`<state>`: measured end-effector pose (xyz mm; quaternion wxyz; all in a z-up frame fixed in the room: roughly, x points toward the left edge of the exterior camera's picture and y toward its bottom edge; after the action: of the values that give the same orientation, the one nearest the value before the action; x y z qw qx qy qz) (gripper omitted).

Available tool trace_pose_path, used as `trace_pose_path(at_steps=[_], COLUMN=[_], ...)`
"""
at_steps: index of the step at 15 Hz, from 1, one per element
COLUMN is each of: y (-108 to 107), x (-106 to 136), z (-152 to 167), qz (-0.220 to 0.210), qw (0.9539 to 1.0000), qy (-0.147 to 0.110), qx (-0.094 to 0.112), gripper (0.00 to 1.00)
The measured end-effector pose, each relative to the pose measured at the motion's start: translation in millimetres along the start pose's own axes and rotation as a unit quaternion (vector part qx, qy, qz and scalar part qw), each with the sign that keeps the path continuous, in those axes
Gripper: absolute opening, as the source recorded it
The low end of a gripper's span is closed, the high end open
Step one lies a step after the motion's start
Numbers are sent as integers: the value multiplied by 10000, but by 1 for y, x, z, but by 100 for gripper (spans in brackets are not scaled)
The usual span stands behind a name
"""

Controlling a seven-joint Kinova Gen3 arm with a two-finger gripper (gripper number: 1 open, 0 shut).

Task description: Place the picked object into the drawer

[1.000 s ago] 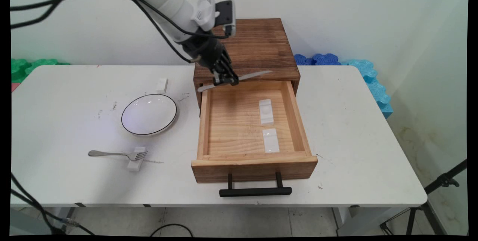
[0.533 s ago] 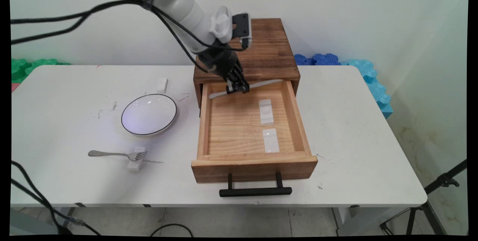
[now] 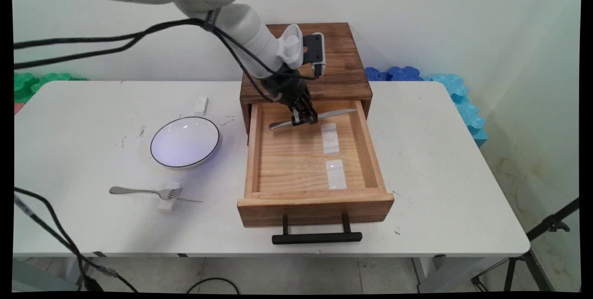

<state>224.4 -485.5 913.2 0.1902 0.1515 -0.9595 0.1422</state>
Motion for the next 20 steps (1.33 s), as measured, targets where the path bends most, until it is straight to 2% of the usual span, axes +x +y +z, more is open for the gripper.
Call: trace_pose_path(at_steps=[7, 20], y=[-4, 0], x=[-4, -9], z=[21, 50], qz=[64, 37], qw=[9999, 9998], qy=[-79, -145], qx=[-4, -130], gripper=[0, 0])
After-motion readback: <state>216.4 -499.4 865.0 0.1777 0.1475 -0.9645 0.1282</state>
